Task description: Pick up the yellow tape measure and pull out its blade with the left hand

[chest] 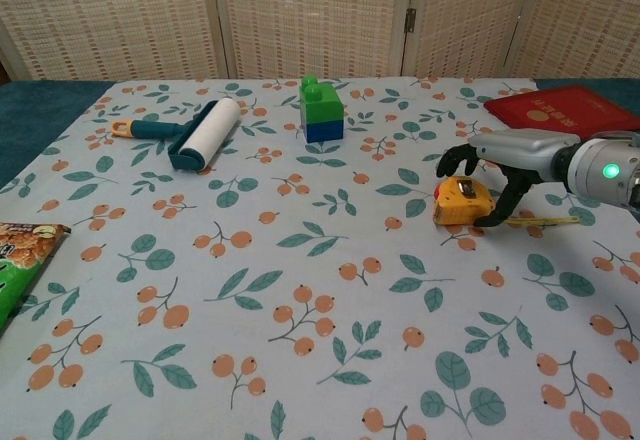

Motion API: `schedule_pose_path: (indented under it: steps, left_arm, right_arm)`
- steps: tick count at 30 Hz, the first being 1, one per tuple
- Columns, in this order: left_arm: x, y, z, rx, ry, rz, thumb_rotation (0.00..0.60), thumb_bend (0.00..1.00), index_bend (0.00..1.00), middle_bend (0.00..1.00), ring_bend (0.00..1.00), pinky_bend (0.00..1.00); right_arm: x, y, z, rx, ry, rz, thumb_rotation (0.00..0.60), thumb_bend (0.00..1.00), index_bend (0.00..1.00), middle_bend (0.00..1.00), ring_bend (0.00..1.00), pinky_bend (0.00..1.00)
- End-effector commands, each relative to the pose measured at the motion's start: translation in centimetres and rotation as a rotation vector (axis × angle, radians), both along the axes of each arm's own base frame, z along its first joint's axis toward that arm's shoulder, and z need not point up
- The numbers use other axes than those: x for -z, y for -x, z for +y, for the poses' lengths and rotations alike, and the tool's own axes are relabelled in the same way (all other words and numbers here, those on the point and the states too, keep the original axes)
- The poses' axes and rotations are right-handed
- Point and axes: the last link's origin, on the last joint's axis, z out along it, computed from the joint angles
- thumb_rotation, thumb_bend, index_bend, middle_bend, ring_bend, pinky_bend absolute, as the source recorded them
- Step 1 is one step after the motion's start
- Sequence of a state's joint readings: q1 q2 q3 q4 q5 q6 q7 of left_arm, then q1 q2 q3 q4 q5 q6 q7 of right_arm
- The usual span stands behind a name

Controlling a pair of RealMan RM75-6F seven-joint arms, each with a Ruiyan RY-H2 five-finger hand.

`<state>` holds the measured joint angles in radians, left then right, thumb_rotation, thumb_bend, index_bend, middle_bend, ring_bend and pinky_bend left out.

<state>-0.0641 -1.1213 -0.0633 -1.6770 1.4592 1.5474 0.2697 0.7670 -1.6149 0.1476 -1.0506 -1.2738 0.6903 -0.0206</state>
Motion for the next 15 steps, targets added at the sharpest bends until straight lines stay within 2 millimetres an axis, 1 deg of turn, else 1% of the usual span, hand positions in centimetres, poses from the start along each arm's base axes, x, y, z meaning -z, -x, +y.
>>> schedule_pose_path:
  steps: [1, 3, 6, 10, 11, 15]
  left_arm:
    - [0.0, 0.0, 0.0, 0.000, 0.001, 0.001, 0.600, 0.12, 0.05, 0.00, 0.00, 0.00]
    - [0.0, 0.0, 0.0, 0.000, 0.001, -0.001, 0.600, 0.12, 0.05, 0.00, 0.00, 0.00]
    - [0.0, 0.0, 0.0, -0.001, 0.002, -0.004, 0.600, 0.12, 0.05, 0.00, 0.00, 0.00]
    - [0.1, -0.1, 0.1, 0.004, 0.013, -0.031, 0.600, 0.12, 0.05, 0.00, 0.00, 0.00]
    - [0.1, -0.2, 0.3, 0.009, 0.012, -0.040, 0.600, 0.12, 0.05, 0.00, 0.00, 0.00]
    - [0.4, -1.4, 1.6, 0.073, 0.013, -0.081, 0.600, 0.12, 0.06, 0.01, 0.00, 0.00]
  right_arm:
    - [0.1, -0.2, 0.0, -0.007, 0.000, -0.001, 0.600, 0.27, 0.26, 0.25, 0.24, 0.05]
    - [0.1, -0.2, 0.0, -0.008, 0.000, -0.004, 0.600, 0.29, 0.28, 0.26, 0.25, 0.06]
    - [0.2, -0.3, 0.0, -0.009, 0.007, -0.009, 0.600, 0.34, 0.33, 0.31, 0.28, 0.07]
    - [0.3, -0.4, -0.1, -0.007, 0.027, -0.021, 0.600, 0.43, 0.45, 0.40, 0.35, 0.10]
    - [0.2, -0.4, 0.0, -0.006, 0.035, -0.029, 0.600, 0.45, 0.48, 0.43, 0.37, 0.11]
    - [-0.7, -0.8, 0.2, 0.006, 0.068, -0.097, 0.600, 0.47, 0.55, 0.49, 0.41, 0.13]
